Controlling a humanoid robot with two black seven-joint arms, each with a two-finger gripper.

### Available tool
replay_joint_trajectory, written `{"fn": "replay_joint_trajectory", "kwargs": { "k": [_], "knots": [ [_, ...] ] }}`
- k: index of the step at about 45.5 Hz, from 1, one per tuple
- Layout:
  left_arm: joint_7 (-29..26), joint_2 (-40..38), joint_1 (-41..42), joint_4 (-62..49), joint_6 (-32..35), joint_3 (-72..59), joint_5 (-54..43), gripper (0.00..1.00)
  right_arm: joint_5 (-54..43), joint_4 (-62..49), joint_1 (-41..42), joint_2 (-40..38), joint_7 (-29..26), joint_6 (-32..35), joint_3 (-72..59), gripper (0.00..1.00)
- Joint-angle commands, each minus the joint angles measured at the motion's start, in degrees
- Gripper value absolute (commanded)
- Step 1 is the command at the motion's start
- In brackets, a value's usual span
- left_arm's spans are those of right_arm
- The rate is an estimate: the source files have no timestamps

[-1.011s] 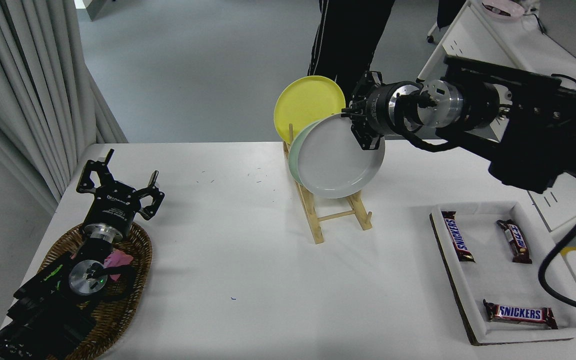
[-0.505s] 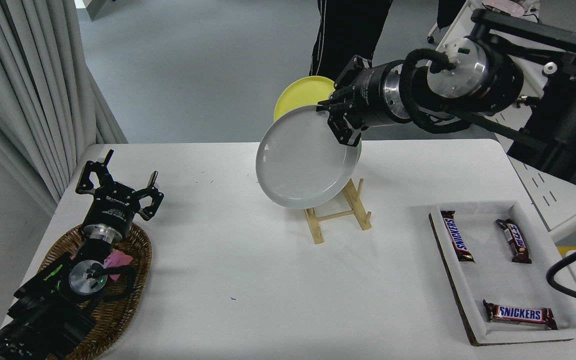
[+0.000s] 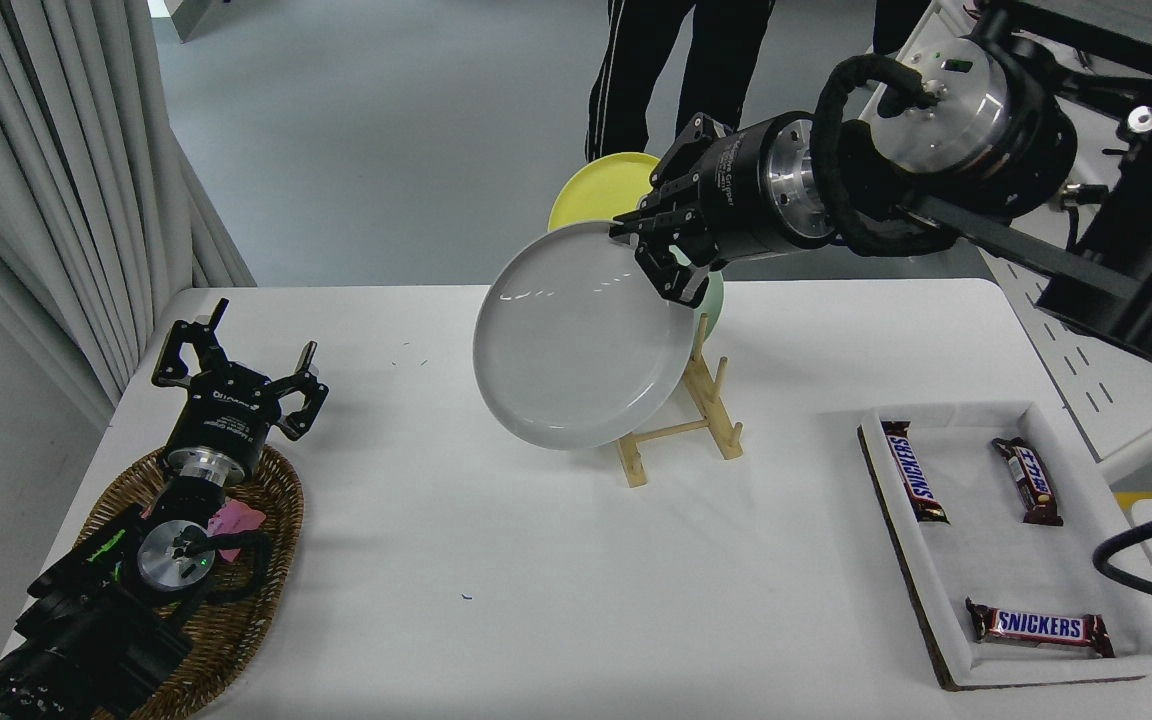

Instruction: Place the plate on the table

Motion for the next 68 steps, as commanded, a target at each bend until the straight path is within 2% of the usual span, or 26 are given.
{"fn": "replay_joint_trajectory", "kwargs": {
  "k": [1, 13, 19, 31, 44, 68],
  "knots": [
    [0.0, 0.0, 0.0, 0.0, 0.0, 0.0, 0.0, 1.00, 0.6, -0.1, -10.5, 2.0, -2.9, -0.2, 7.1, 0.00],
    [0.0, 0.0, 0.0, 0.0, 0.0, 0.0, 0.0, 1.00, -0.9, -0.1, -20.5, 2.6, -4.0, -0.2, 4.4, 0.00],
    [0.0, 0.0, 0.0, 0.0, 0.0, 0.0, 0.0, 1.00, -4.8, -0.8, -25.0, 2.5, -4.0, -0.2, 5.1, 0.00],
    [0.0, 0.0, 0.0, 0.0, 0.0, 0.0, 0.0, 1.00, -9.4, -9.7, -31.6, 4.9, -4.0, -0.2, 5.5, 0.00],
    [0.0, 0.0, 0.0, 0.0, 0.0, 0.0, 0.0, 1.00, -9.5, -25.1, -33.0, 9.3, -8.4, -0.2, 4.5, 0.00],
    [0.0, 0.0, 0.0, 0.0, 0.0, 0.0, 0.0, 1.00, -9.3, -27.8, -33.6, 13.7, -8.7, -0.2, 4.6, 0.00]
  ]
}}
